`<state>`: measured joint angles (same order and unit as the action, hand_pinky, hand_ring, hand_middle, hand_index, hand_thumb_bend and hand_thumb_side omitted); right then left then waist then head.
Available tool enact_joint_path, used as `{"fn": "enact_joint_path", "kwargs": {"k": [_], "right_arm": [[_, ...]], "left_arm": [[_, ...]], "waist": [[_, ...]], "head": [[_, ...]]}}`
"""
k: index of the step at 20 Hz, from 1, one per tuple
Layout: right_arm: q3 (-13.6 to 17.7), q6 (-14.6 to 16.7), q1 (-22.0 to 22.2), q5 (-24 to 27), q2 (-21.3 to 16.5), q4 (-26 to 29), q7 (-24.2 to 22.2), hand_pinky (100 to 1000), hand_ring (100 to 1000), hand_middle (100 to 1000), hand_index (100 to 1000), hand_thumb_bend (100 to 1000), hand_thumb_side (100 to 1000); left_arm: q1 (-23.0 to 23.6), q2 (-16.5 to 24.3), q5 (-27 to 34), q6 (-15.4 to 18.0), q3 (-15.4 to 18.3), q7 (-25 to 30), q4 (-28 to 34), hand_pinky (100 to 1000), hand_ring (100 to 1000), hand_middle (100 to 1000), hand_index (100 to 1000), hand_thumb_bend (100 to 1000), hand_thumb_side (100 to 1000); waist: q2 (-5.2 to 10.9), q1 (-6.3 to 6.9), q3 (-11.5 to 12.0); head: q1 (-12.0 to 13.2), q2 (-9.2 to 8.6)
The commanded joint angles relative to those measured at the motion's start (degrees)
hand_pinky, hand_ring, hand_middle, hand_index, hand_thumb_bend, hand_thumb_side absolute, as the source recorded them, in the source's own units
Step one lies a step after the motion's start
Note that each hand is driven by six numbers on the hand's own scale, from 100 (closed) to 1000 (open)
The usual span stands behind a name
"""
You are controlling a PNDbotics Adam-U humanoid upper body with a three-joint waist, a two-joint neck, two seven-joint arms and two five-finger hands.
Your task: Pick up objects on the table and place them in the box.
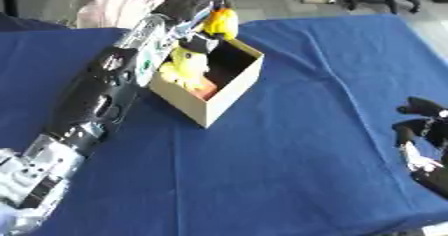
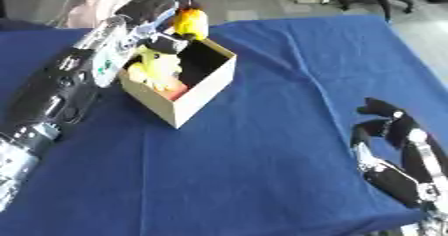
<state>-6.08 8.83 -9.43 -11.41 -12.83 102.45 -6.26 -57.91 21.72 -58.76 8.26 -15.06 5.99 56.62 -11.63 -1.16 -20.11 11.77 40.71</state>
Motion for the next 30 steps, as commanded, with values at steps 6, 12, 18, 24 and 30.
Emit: {"fn": "enact_joint_path", "kwargs": {"k": [6, 12, 18, 24, 30], "right_arm": [[0.1, 0.1, -0.5, 0.3, -0.4, 0.4, -0.3, 697, 670, 751, 880, 100, 320], [0.6, 0.1, -0.4, -0.1, -0.6, 0.3, -0.1, 697, 670, 750, 880, 100, 317], [1.2, 0.0, -0.2, -0.8, -0.8, 0.2, 0.4, 698, 671, 751, 880, 100, 313], [1.4, 0.0, -0.1, -1.3, -1.1, 0.1, 0.6, 698, 671, 751, 881, 100, 311], [1.4, 0.0, 0.0, -1.3, -1.2, -0.2, 0.6, 698, 672, 751, 881, 100, 306]], "left_arm": [[-0.7, 1.5, 0.4, 0.9, -0.3, 2.5, 3.3, 784, 688, 754, 921, 395, 423], [-0.1, 5.3, 5.0, -0.1, 0.5, 2.0, 10.0, 777, 652, 711, 886, 313, 338], [2.2, 10.7, 10.6, -5.1, 4.3, 2.9, 11.7, 765, 618, 661, 849, 231, 269], [4.0, 14.1, 9.7, -9.2, 6.1, 7.5, 4.2, 759, 619, 674, 846, 267, 235], [4.1, 13.2, 7.2, -7.7, 7.5, 11.5, -2.8, 756, 620, 679, 841, 299, 241]], "waist": [[0.08, 0.33, 0.3], [0.32, 0.6, 1.5], [0.71, 0.91, 3.5], [0.93, 1.01, 4.8], [0.94, 0.47, 4.9]], "head": [[-0.2, -0.49], [-1.1, -0.74], [-2.5, -0.98], [-3.2, -0.99], [-3.4, -0.65]]}}
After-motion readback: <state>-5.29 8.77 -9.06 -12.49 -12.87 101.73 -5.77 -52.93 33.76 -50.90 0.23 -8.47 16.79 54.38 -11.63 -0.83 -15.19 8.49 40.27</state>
